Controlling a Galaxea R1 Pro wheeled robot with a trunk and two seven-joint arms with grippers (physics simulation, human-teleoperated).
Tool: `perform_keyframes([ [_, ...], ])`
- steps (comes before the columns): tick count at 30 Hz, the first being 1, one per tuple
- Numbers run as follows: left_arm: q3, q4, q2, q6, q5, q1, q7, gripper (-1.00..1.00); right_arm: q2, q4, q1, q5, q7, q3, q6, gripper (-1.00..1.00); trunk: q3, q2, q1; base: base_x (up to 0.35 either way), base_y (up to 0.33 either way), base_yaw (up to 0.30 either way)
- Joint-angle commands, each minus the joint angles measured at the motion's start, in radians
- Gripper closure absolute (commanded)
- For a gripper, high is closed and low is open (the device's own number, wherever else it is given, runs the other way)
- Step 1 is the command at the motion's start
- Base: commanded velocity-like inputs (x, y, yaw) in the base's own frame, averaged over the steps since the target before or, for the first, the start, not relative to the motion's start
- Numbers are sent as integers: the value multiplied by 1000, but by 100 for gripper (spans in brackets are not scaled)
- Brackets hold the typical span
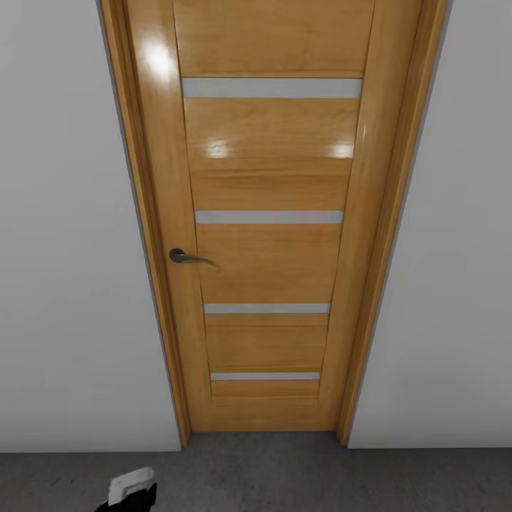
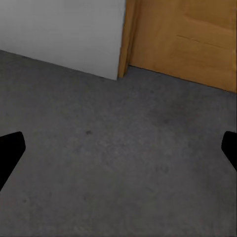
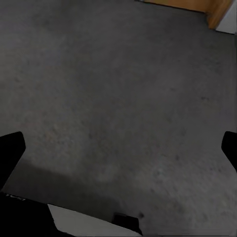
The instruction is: Move the two storage containers from the living room to the garage. In the garage, place one container on the floor and stack the other container on top of it (either order is fine).
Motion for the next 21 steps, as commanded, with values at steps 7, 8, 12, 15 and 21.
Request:
perform_keyframes([
  [7, -43, -12, -72, 89, -8, -165, 6, -100, -2, 11, 92, 12, 1, -7, -85, -100, -1, -1, 0, 0, 0, 0],
  [8, -56, -12, -74, 92, -8, -184, 6, -100, -2, 11, 101, 11, 1, -7, -117, -100, -1, -1, 0, 0, 0, 0],
  [12, -73, -7, -76, 98, -9, -233, 1, -100, -6, 12, 114, 11, 1, -6, -192, -100, -1, -1, 0, 0, 0, 0],
  [15, -82, 16, -80, 100, -9, -289, -4, -100, -6, 12, 118, 15, 1, -5, -210, -100, -1, -1, 0, 0, 0, 0],
  [21, -93, 43, -88, 111, -8, -376, -6, -100, -6, 12, 119, 22, -1, -5, -210, -100, -1, -1, 0, 0, 0, 0],
])
